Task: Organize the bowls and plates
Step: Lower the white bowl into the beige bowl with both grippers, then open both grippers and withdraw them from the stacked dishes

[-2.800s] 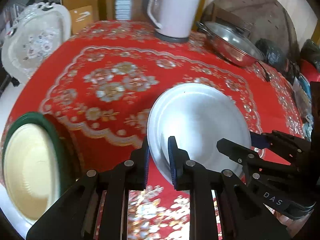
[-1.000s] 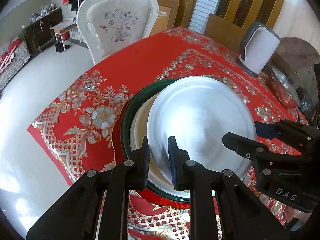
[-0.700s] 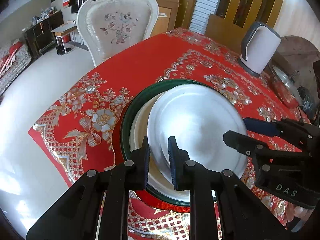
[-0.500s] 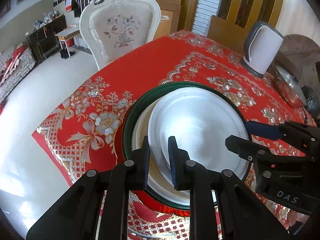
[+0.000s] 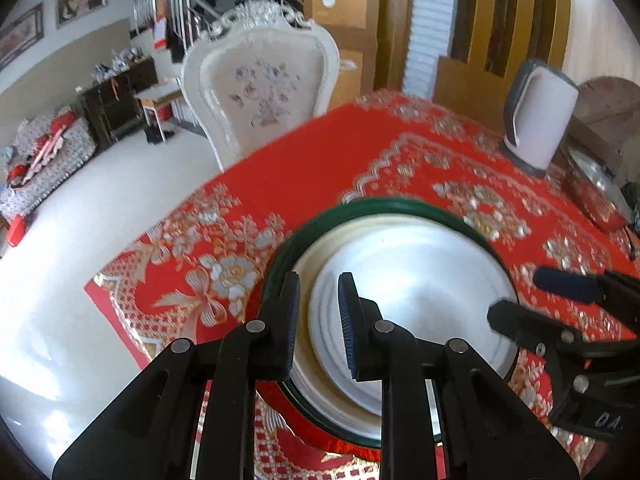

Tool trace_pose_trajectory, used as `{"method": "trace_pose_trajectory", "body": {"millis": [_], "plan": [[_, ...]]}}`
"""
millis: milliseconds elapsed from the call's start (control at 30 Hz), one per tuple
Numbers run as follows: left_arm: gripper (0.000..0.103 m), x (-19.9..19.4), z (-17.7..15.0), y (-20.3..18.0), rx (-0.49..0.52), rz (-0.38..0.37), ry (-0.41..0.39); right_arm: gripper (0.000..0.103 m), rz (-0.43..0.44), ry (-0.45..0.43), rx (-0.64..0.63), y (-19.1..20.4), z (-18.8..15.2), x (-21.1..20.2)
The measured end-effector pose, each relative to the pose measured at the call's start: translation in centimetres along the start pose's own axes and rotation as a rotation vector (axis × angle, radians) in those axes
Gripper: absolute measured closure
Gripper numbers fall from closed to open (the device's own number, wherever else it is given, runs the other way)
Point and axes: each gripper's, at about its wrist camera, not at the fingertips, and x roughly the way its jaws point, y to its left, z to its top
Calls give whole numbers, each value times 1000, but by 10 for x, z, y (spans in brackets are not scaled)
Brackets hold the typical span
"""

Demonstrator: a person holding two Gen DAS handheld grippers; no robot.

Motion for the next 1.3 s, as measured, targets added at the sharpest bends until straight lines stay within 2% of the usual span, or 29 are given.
{"method": "trace_pose_trajectory", "body": {"millis": [67, 100, 200, 433, 500, 567, 733, 933, 1067, 1200, 1300], "plan": [[42, -6, 1, 2, -13, 11, -45, 37, 6, -4, 4, 1, -2, -1], [37, -10, 2, 3, -21, 13, -67, 37, 3, -9, 6, 2, -3, -1], [36, -21, 2, 7, -47, 14, -121, 37, -5, -40, 14, 3, -4, -4], [35, -31, -7, 5, -60, 33, -151, 33, -68, -127, 14, 9, -12, -14], [35, -35, -11, 5, -75, 36, -172, 33, -86, -162, 23, 8, -16, -19], [35, -40, -15, 5, -87, 35, -198, 24, -102, -209, 39, 7, -21, -26], [35, -50, -24, 3, -87, 48, -237, 23, -179, -304, -2, 11, -30, -35], [35, -64, -34, 1, -85, 60, -293, 23, -156, -341, 23, 8, -39, -34], [24, -69, -33, 4, -92, 64, -311, 23, -168, -330, 26, 6, -41, -31], [24, -66, -32, 0, -62, 95, -298, 23, -157, -327, 47, 2, -41, -32], [24, -62, -33, -1, -50, 87, -281, 23, -168, -327, 44, 2, -43, -34]]}}
